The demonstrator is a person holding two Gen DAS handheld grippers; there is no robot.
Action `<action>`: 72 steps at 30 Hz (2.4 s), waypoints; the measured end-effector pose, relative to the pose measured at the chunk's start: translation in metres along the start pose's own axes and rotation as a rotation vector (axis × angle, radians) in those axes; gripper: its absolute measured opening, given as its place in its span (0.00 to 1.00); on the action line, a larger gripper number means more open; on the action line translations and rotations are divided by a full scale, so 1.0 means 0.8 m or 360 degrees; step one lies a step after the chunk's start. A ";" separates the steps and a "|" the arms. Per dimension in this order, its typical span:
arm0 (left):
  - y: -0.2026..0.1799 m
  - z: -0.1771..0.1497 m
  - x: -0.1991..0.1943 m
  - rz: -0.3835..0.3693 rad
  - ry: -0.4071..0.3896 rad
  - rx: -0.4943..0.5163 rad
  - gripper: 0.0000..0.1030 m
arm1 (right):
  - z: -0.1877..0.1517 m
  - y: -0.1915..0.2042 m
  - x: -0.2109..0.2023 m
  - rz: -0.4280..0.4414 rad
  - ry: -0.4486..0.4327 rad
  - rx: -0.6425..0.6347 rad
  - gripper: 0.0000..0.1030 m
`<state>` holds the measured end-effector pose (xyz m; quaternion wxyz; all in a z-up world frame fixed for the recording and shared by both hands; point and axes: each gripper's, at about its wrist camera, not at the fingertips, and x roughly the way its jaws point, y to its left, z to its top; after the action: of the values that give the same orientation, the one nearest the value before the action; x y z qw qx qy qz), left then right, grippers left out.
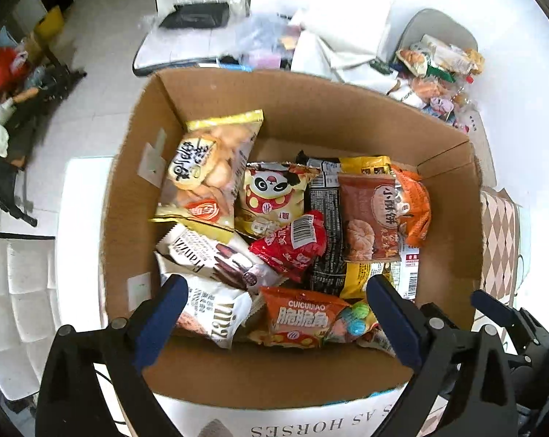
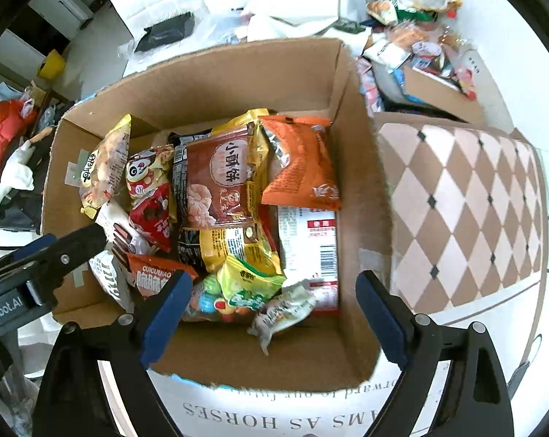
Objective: Organize snacks
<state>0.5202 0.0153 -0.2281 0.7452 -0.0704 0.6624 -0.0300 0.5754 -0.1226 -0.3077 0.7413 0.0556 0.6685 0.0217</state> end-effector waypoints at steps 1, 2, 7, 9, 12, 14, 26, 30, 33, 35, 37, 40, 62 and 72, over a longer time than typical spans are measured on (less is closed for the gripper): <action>0.001 -0.002 -0.003 -0.0003 -0.0009 -0.0001 0.98 | -0.003 -0.001 -0.005 -0.0009 -0.0016 0.0001 0.91; 0.000 -0.004 -0.006 -0.0006 -0.0019 -0.0003 0.98 | -0.005 -0.002 -0.010 -0.0020 -0.0034 0.0000 0.91; -0.011 -0.012 -0.022 0.0010 -0.0091 0.0002 0.98 | -0.020 -0.005 -0.035 -0.0022 -0.0091 -0.0002 0.91; -0.012 -0.020 -0.031 0.0021 -0.0116 0.0004 0.98 | -0.026 -0.004 -0.045 -0.0022 -0.0113 0.0001 0.91; -0.015 -0.035 -0.046 0.0059 -0.0172 -0.0004 0.98 | -0.039 -0.003 -0.064 -0.0032 -0.0161 -0.0009 0.92; -0.015 -0.046 -0.058 0.0077 -0.0206 -0.0011 0.98 | -0.051 -0.004 -0.080 -0.0037 -0.0204 -0.0007 0.92; -0.026 -0.155 -0.167 0.0213 -0.0554 0.0029 0.98 | -0.158 -0.018 -0.188 -0.0026 -0.0478 -0.0001 0.92; -0.032 -0.189 -0.199 0.0212 -0.0621 0.0044 0.98 | -0.195 -0.018 -0.228 -0.0017 -0.0554 -0.0023 0.92; -0.040 -0.217 -0.223 0.0211 -0.0676 0.0063 0.98 | -0.224 -0.016 -0.258 -0.0005 -0.0610 -0.0040 0.92; -0.047 -0.233 -0.239 0.0233 -0.0721 0.0090 0.98 | -0.245 -0.016 -0.279 0.0007 -0.0647 -0.0048 0.92; -0.052 -0.250 -0.253 0.0224 -0.0748 0.0101 0.98 | -0.262 -0.018 -0.298 0.0013 -0.0681 -0.0053 0.92; -0.054 -0.270 -0.269 0.0180 -0.0758 0.0089 0.98 | -0.290 -0.019 -0.326 0.0030 -0.0729 -0.0057 0.92; -0.049 -0.362 -0.353 0.0212 -0.0934 0.0097 0.98 | -0.395 -0.014 -0.423 0.0015 -0.0880 -0.0103 0.92; -0.049 -0.354 -0.346 0.0158 -0.0927 0.0111 1.00 | -0.383 -0.017 -0.423 0.0002 -0.0889 -0.0100 0.95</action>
<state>0.2081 -0.0036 0.0181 0.9065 -0.0179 0.4219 0.0053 0.2347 -0.1561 -0.0054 0.8982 0.0367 0.4373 0.0267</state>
